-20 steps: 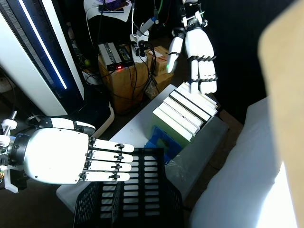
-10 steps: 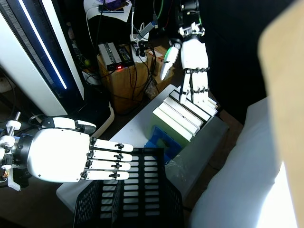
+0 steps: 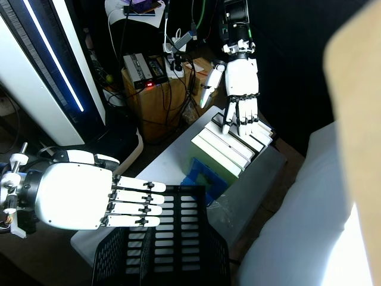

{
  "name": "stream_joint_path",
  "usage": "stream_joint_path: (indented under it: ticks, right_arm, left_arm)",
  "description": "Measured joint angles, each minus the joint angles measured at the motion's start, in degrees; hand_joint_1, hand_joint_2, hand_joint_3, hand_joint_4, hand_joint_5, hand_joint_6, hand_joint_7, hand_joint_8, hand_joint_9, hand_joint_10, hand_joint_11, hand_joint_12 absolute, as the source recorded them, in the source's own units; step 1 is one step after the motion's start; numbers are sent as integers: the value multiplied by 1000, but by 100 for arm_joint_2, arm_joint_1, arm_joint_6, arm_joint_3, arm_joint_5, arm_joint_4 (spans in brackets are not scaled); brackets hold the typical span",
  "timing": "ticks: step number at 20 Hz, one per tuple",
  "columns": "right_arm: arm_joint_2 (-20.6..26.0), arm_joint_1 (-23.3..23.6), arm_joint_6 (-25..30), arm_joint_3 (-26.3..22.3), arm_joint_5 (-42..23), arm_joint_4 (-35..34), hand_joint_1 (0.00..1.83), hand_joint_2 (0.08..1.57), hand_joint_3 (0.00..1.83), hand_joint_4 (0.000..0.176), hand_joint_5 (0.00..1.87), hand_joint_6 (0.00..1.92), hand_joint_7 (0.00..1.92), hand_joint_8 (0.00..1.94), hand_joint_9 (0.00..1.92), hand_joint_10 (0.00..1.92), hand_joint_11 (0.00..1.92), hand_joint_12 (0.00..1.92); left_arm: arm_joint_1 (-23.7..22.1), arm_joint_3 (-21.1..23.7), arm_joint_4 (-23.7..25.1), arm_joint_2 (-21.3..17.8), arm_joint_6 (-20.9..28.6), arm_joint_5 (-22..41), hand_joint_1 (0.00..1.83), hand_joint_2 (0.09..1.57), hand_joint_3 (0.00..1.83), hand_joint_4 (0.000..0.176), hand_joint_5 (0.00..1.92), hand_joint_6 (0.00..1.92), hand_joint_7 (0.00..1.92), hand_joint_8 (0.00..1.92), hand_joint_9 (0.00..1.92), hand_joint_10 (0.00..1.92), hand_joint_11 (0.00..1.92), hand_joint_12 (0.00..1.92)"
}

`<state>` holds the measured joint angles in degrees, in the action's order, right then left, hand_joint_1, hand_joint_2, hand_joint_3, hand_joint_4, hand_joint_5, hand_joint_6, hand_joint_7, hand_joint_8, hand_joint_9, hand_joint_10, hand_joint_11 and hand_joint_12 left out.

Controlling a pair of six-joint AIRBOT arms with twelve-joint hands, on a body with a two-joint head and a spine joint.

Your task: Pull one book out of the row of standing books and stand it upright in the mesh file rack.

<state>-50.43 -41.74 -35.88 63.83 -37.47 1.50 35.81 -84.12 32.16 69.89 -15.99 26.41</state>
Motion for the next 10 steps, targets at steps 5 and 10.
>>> stream_joint_path:
  ticks: [5, 10]
  right_arm:
    - [-7, -79, 0, 0, -76, -66, 340, 1281, 0, 0, 0, 0, 0, 0, 0, 0, 0, 0]
    - [-9, -140, -2, 0, -74, -166, 354, 1284, 1, 0, 0, 0, 0, 0, 0, 0, 0, 0]
  left_arm:
    - [-151, 323, 868, -79, 4, -164, 0, 1156, 0, 71, 531, 21, 0, 0, 0, 0, 0, 0]
    - [-208, 560, 1425, -197, -44, -352, 0, 1145, 0, 40, 685, 38, 50, 8, 0, 0, 0, 0]
